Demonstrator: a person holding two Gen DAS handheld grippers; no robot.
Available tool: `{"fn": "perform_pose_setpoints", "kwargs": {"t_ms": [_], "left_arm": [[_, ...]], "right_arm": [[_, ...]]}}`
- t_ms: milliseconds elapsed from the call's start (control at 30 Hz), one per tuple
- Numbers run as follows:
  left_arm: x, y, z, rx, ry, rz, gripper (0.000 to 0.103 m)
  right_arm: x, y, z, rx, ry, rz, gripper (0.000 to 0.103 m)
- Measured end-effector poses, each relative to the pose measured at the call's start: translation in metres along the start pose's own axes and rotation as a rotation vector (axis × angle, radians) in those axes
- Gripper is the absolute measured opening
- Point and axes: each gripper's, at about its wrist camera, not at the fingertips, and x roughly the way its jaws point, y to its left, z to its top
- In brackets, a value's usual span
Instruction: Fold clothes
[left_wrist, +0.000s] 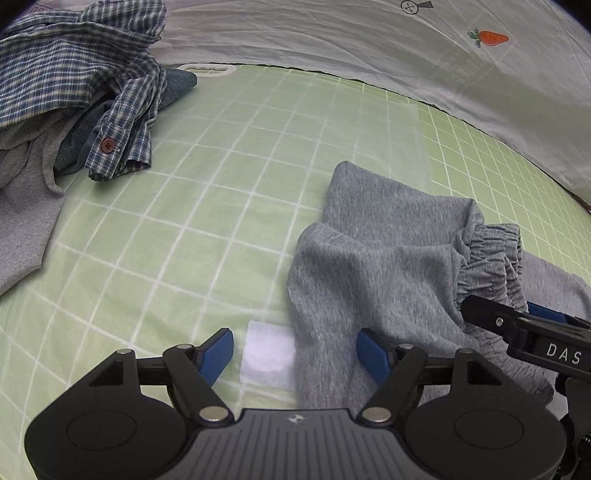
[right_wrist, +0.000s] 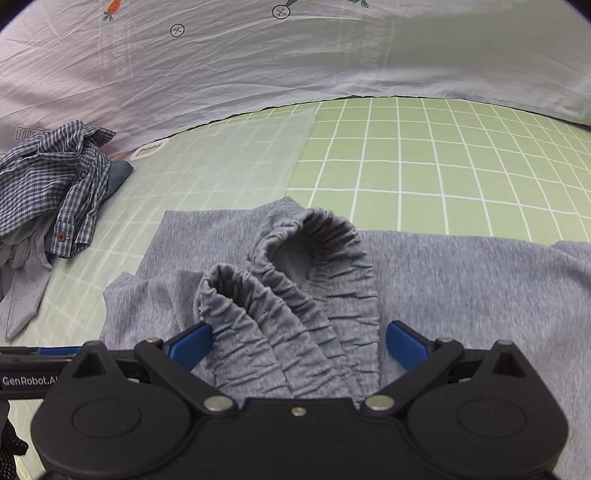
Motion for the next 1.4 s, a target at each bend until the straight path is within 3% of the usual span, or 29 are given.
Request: {"fn": "perform_pose_setpoints", "kwargs": {"t_ms": [67,133,300,600,800,867,933,1033,1233,1400], "left_arm": [[0.001,-0.001,0.001,0.009,0.000,0.003,0.076],[0.001,-0.002,0.001,0.011,-0.001,0.004,0.076],[-0.003,-0.004,0.002,0.018,-0.013,-0.014,0.076],[-0.014,-0.022,0.002,0.099,-0.048,-0.057,0.076],[-0.004,-0.033,-0.006,0.182,0.001,-0.058,0.076],[-0.005,-0.037,-0.009,0.219,0.002,-0.046,0.076],[-0.009,-0.039,-0.011,0.237,-0.008,-0.039,0.076],[-0.015,-0.041,-0.011,0.248,-0.025,-0.039,0.076],[-0.031,-0.062,-0.009,0.284,-0.070,-0.062,0.078],[-0.034,-0.095,-0.017,0.318,-0.067,-0.101,0.078]], "right_arm": [[-0.002,0.001,0.000,-0.016,-0.003,-0.005,0.085],[-0.006,0.000,0.002,-0.022,-0.009,0.003,0.055],[-0.032,-0.008,0.003,0.005,-0.073,0.033,0.016],[-0.092,-0.018,0.009,0.007,-0.187,-0.059,0.014],[-0.073,-0.048,-0.006,0.080,-0.069,-0.190,0.024],[-0.063,-0.058,-0.015,0.105,-0.017,-0.233,0.036],[-0.069,-0.061,-0.020,0.108,-0.033,-0.263,0.056],[-0.081,-0.070,-0.026,0.124,-0.056,-0.293,0.077],[-0.109,-0.107,-0.056,0.216,-0.055,-0.369,0.093],[-0.135,-0.161,-0.084,0.300,-0.052,-0.453,0.098]]}}
